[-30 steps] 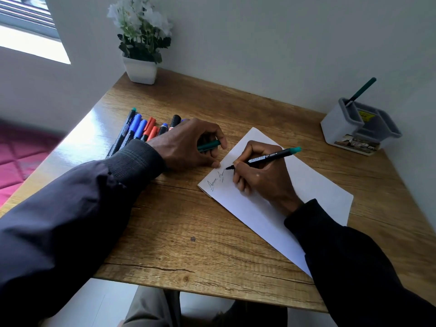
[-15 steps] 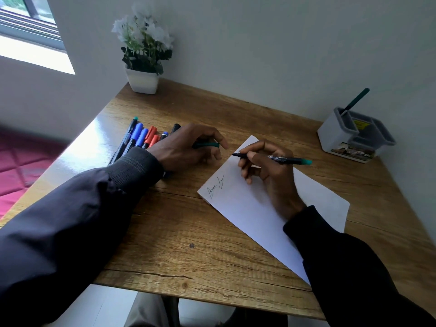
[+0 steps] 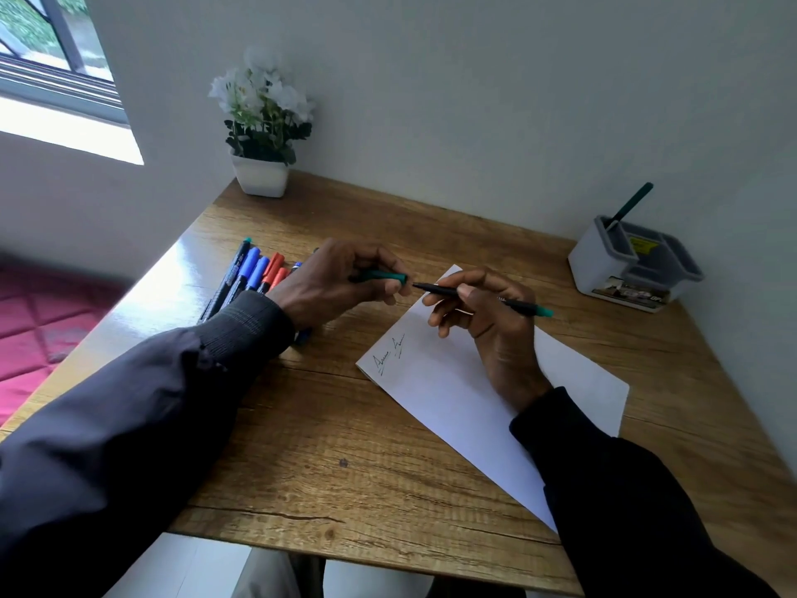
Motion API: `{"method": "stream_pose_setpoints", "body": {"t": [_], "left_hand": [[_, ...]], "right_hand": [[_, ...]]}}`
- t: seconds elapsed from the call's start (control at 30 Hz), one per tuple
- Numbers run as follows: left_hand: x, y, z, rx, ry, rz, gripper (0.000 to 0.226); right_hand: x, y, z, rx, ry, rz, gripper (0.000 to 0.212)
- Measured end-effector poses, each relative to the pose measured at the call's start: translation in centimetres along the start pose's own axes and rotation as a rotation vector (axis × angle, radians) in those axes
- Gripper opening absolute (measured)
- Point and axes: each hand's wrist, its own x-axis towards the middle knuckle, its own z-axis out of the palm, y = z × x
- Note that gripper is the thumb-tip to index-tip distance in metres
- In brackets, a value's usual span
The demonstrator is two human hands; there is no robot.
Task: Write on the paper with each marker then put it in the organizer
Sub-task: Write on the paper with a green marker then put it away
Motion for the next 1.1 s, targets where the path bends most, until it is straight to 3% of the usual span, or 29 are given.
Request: {"method": "stream_pose_setpoints", "body": {"t": [0.5, 0.7, 0.9, 1.1], "left_hand": [[-0.1, 0.2, 0.3, -0.005, 0.025, 0.056, 0.02], [-0.3, 0.5, 0.4, 0.103, 0.106, 0.156, 0.015], [-0.7, 1.7, 1.7, 0.163, 0.155, 0.293, 0.013], [-0.8, 2.2, 1.9, 0.186, 0.252, 0.297, 0.014]], "right_hand": [[0.1, 0.0, 0.0, -0.067, -0.038, -0.016, 0.011], [0.2, -0.7, -0.1, -0.1, 0.114, -0.013, 0.014], [0.0, -1.7, 1.0, -0.134, 0.072, -0.057, 0.009], [0.2, -2.1, 1.6, -0.021, 0.073, -0.043, 0.01]]}}
